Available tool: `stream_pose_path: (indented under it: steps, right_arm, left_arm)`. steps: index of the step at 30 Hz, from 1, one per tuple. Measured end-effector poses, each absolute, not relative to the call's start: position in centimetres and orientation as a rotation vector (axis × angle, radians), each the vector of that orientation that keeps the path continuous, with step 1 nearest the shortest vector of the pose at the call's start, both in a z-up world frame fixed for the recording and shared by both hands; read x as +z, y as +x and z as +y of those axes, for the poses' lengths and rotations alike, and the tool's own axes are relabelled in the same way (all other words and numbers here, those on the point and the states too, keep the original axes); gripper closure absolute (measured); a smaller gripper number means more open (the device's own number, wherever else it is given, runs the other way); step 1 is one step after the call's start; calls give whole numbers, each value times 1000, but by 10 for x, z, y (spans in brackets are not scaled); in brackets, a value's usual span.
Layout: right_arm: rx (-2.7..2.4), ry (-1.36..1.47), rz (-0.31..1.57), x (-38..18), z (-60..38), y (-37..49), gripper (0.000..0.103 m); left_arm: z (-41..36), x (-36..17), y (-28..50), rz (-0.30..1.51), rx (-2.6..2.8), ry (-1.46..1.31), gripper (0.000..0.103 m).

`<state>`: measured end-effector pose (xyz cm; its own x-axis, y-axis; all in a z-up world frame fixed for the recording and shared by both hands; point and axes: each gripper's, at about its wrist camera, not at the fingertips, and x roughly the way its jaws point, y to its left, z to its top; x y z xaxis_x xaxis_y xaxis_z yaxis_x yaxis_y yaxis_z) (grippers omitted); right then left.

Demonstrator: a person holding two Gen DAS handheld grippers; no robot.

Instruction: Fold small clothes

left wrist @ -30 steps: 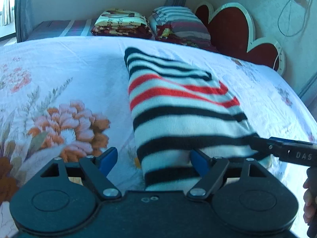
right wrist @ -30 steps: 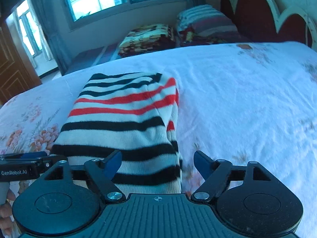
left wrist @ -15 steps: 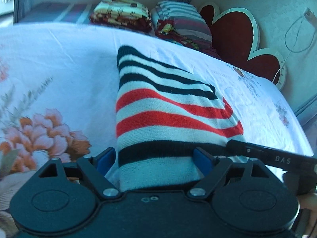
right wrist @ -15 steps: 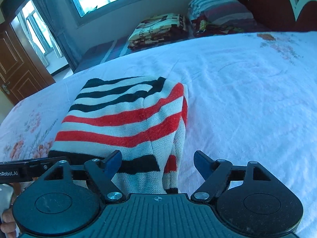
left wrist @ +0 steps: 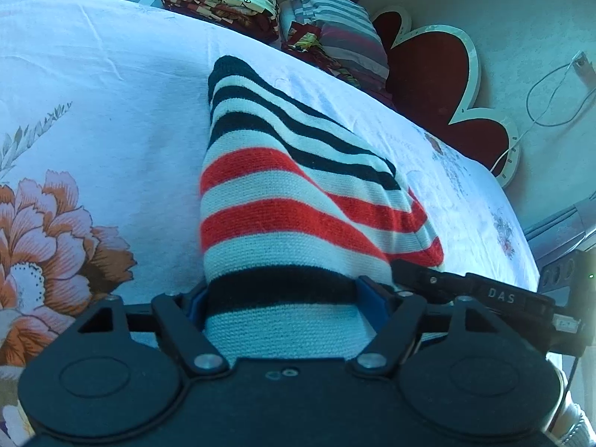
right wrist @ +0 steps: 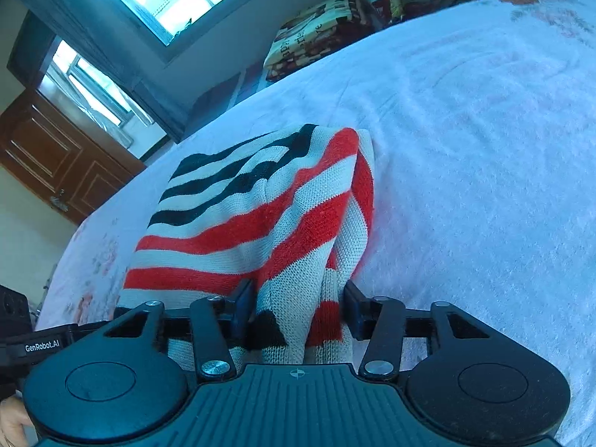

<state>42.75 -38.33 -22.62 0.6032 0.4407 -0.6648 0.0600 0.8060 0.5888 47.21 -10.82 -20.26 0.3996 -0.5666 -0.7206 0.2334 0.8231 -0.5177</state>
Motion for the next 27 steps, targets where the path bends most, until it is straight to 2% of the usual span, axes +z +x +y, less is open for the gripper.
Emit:
stream_pose_path:
  steps: [4, 5, 7, 9, 12, 19, 27]
  right_arm:
    - [224, 614, 884, -229, -382, 430, 55]
    - [211, 610, 884, -228, -380, 430, 57]
    - [197, 582, 876, -223, -374, 426, 64]
    - [193, 566, 855, -218, -371, 419, 66]
    - [194, 582, 823, -210, -369, 412, 67]
    - [226, 616, 774, -192, -351, 403, 67]
    - [307, 635, 735, -163, -290, 413, 67]
  left_arm:
    - [-110, -207, 477, 1059, -518, -382, 30]
    - [-111, -208, 477, 1054, -510, -389, 30]
    - [-115, -203, 474, 1040, -496, -370, 34]
    - [-113, -197, 468, 1017, -502, -357, 43]
    - [-109, -187, 463, 993, -527, -354, 47]
    - [-98, -160, 449, 930, -546, -320, 49]
    - [-42, -126, 436, 875, -500, -290, 49]
